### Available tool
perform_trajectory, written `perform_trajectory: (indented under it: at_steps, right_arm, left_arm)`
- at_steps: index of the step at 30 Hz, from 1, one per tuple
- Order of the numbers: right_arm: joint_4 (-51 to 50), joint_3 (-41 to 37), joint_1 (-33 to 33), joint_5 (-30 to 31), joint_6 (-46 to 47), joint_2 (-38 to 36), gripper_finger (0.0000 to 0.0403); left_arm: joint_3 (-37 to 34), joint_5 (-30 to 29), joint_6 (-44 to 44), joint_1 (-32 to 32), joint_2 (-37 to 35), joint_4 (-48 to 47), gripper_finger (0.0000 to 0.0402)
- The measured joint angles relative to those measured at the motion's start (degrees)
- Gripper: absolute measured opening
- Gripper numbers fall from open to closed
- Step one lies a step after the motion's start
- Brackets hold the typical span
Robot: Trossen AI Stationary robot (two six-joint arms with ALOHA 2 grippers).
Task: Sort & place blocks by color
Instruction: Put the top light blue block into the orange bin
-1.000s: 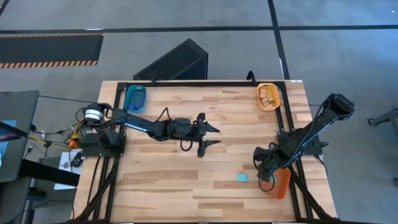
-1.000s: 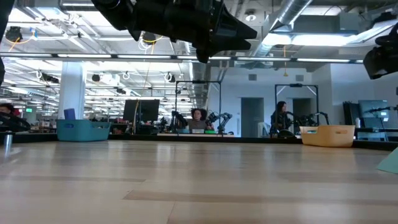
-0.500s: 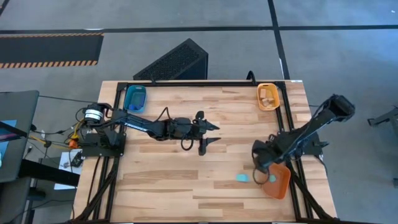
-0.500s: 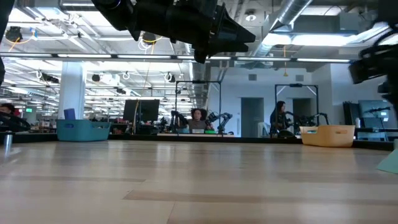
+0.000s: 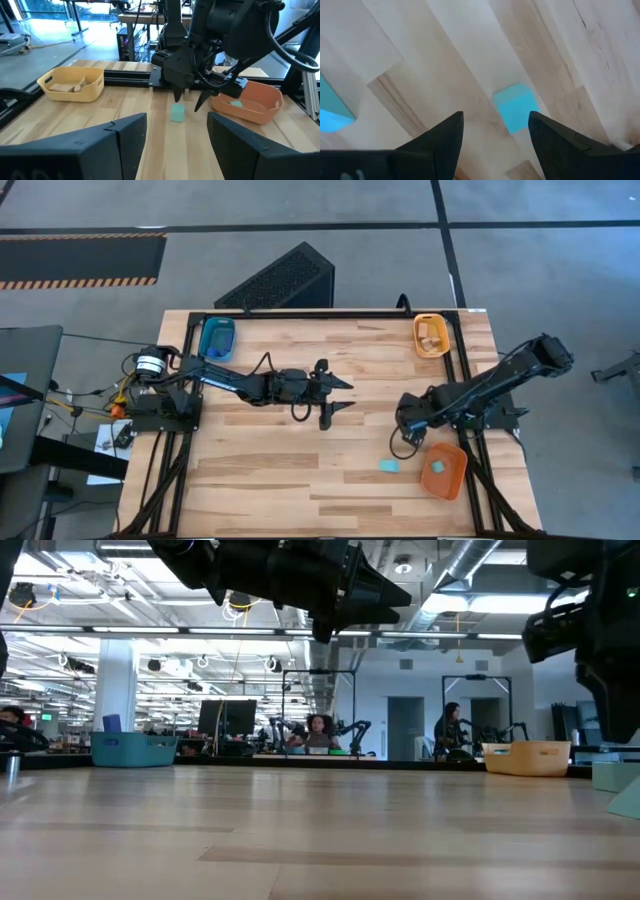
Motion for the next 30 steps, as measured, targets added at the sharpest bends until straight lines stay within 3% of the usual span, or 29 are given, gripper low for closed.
perform_trajectory:
  at_steps: [11, 24, 27, 30]
  right_arm:
    - [1.0, -4.6, -0.4, -0.4, -15.6, 0.2, 0.0250]
    - [12.5, -10.4, -1.4, 0.4, -19.0, 0.1, 0.0247]
    - [12.7, -11.0, -1.3, 0.4, -18.0, 0.1, 0.0225]
    - [13.0, -10.9, -1.4, 0.3, -17.7, 0.0, 0.0171]
  left_arm:
    - [0.0, -0.1, 0.0, 0.0, 0.0, -0.9, 0.0199]
    - [0.0, -0.1, 0.0, 0.0, 0.0, -1.2, 0.0199]
    - [0.0, -0.1, 0.0, 0.0, 0.0, -1.4, 0.0199]
    - [0.0, -1.2, -1.3, 0.0, 0.0, -1.8, 0.0199]
